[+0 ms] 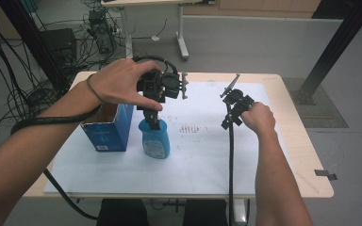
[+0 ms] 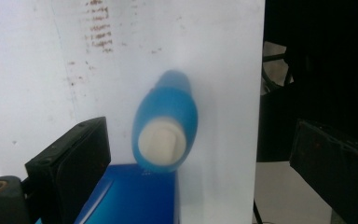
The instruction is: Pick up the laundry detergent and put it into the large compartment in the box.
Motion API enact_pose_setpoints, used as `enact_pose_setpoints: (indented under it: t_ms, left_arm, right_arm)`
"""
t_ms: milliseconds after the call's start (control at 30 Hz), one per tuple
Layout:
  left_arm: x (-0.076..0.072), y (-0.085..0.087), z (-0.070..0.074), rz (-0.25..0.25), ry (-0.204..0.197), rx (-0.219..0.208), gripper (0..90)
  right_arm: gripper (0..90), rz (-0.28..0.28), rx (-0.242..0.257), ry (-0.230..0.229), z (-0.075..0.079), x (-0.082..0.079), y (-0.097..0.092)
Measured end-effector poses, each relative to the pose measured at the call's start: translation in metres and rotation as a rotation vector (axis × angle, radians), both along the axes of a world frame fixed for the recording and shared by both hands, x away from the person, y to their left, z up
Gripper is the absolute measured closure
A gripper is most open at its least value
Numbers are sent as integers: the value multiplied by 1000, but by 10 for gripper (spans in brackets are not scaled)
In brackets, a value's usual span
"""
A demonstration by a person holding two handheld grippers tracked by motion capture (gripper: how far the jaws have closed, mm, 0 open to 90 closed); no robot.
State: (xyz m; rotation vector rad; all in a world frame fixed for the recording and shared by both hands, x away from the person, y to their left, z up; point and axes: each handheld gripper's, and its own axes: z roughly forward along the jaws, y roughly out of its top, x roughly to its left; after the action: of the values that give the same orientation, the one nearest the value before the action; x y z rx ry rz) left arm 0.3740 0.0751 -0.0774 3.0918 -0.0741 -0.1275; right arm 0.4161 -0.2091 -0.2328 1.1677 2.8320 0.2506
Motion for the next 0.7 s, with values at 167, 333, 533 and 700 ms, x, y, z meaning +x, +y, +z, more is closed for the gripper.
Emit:
enact_pose_setpoints:
  t_ms: [167, 333, 533, 700]
  left_arm:
    - [0, 15, -9, -4, -16, -25, 53]
    - [1, 20, -19, -15, -15, -33, 53]
    - [4, 21, -33, -23, -14, -31, 56]
    - [7, 15, -50, -22, -23, -3, 56]
  right_arm:
    - [39, -5, 3, 3, -1, 0, -1]
    - [38, -11, 3, 3, -1, 0, -2]
    - [39, -21, 7, 10, -2, 0, -4]
    - [39, -25, 10, 11, -2, 0, -5]
